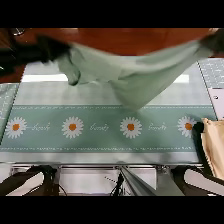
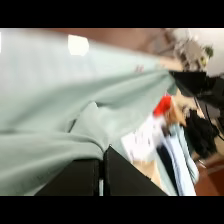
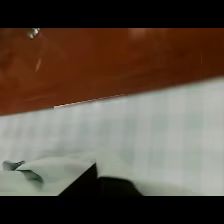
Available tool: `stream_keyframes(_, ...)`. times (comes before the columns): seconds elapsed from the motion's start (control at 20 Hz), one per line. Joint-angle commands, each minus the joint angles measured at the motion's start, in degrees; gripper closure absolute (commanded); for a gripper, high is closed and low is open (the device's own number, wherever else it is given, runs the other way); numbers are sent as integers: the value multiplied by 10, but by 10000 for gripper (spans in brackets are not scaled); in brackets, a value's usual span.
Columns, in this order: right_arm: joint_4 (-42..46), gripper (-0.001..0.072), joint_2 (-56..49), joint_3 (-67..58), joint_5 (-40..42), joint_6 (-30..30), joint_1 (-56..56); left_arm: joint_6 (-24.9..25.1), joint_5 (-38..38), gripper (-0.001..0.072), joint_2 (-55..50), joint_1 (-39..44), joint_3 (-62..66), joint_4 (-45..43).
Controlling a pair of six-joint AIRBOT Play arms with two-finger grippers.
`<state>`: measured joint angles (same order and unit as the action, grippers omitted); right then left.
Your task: Fold the shirts.
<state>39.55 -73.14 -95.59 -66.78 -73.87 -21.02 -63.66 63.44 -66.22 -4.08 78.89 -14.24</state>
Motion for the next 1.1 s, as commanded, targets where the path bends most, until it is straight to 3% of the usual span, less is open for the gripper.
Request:
stream_keyframes(0.0, 23, 690, 59, -219, -30, -35, 9, -50, 8, 685, 30, -37, 259, -43)
stream_keyframes(0.2, 92, 690, 204, -235, -42, -34, 9, -144, 6, 686, 102, -42, 428, -299)
stream_keyframes(0.4, 182, 690, 308, -235, -69, -39, 10, -165, 8, 685, 238, -42, 396, -483)
stream_keyframes(0.75, 236, 690, 350, -219, -145, -74, 10, -196, 91, 686, 345, -42, 308, -618)
stream_keyframes(0.95, 214, 689, 350, -110, -159, -72, 10, -217, 116, 685, 331, -42, 204, -618)
stream_keyframes(1.05, 162, 690, 348, -23, -163, -58, 10, -217, 116, 685, 311, -42, 129, -619)
